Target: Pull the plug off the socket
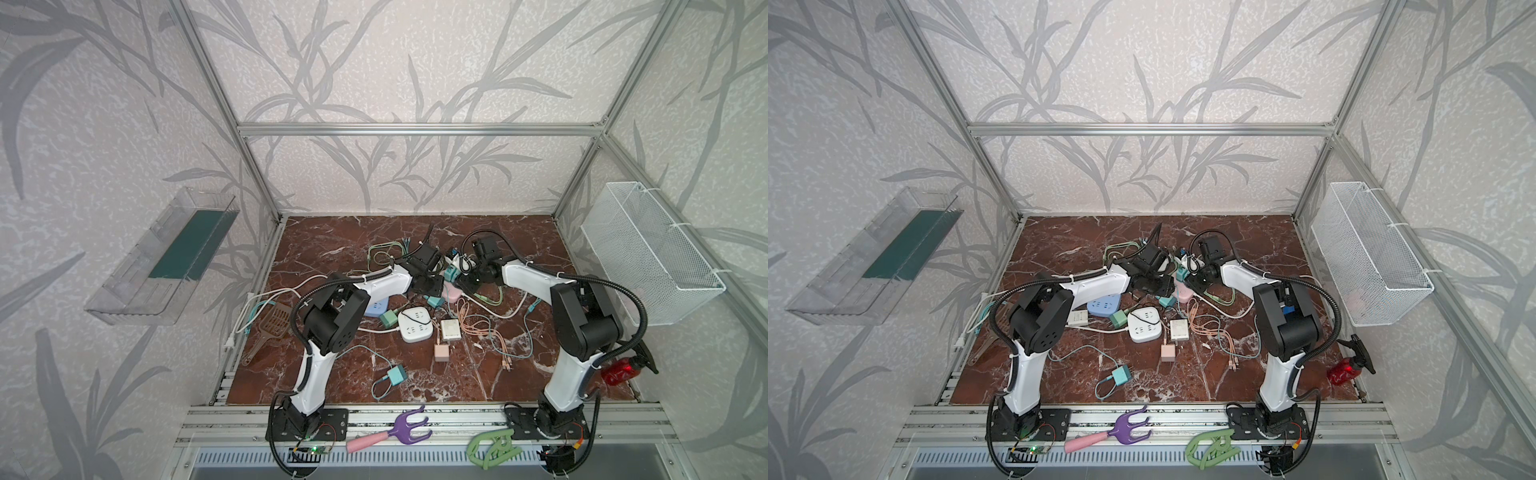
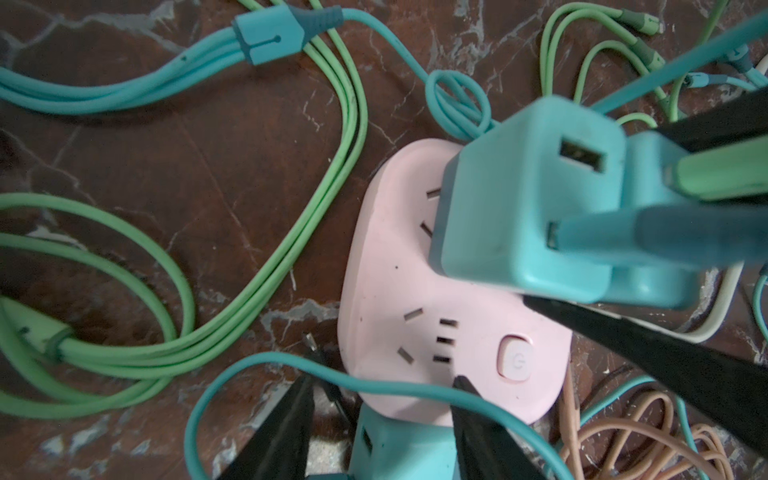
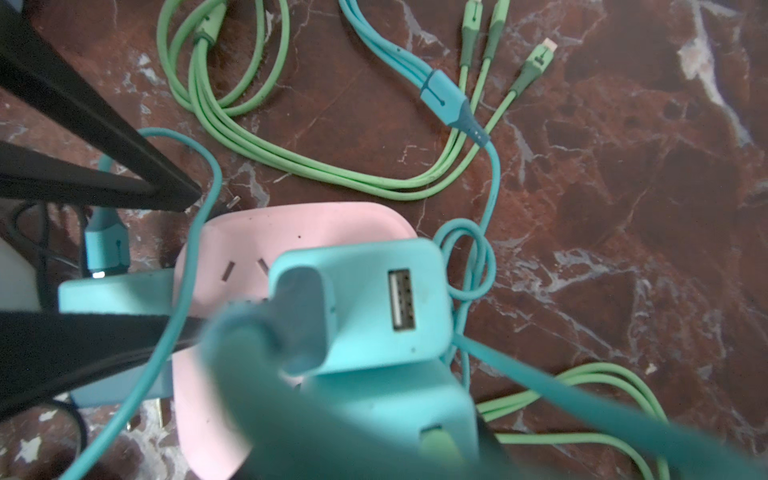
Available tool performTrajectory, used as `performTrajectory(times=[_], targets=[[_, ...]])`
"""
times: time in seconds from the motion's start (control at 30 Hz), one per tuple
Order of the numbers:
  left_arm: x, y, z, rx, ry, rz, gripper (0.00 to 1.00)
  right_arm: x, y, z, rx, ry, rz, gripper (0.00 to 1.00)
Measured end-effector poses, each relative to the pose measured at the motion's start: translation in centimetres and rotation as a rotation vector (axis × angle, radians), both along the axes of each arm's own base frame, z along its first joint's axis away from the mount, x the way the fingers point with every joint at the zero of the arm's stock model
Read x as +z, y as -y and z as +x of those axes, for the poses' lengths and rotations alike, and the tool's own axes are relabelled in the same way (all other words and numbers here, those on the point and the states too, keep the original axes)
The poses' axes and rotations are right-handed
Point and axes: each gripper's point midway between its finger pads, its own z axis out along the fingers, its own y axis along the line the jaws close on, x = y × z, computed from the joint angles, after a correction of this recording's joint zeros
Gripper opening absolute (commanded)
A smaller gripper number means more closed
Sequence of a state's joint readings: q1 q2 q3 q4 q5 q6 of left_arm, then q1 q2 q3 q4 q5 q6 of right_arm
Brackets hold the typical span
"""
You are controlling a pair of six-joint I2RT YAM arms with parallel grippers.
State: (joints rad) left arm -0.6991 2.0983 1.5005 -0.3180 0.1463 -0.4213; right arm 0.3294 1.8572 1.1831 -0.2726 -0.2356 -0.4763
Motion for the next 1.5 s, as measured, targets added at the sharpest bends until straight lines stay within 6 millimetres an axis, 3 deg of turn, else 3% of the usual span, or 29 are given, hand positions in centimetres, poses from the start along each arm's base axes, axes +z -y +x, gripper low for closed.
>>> performTrajectory(times=[0.33,0.73,1.5], targets=[[-0.1,0.6,1.3,0.03,0.004,-0.004,0.5,0.0,0.0,0.0,0.005,0.004,-0.002,0.39],[-0.1,0.2,1.6,0.043,0.013,0.021,0.38,0.2,0.0,0.0,-0.006,0.002,0.002,0.37],[-0.2,0.8,1.4,0.025,-0.034,0.03,0.37,0.5,0.3,-0.7,-0.032,0.062,-0.006,0.32]])
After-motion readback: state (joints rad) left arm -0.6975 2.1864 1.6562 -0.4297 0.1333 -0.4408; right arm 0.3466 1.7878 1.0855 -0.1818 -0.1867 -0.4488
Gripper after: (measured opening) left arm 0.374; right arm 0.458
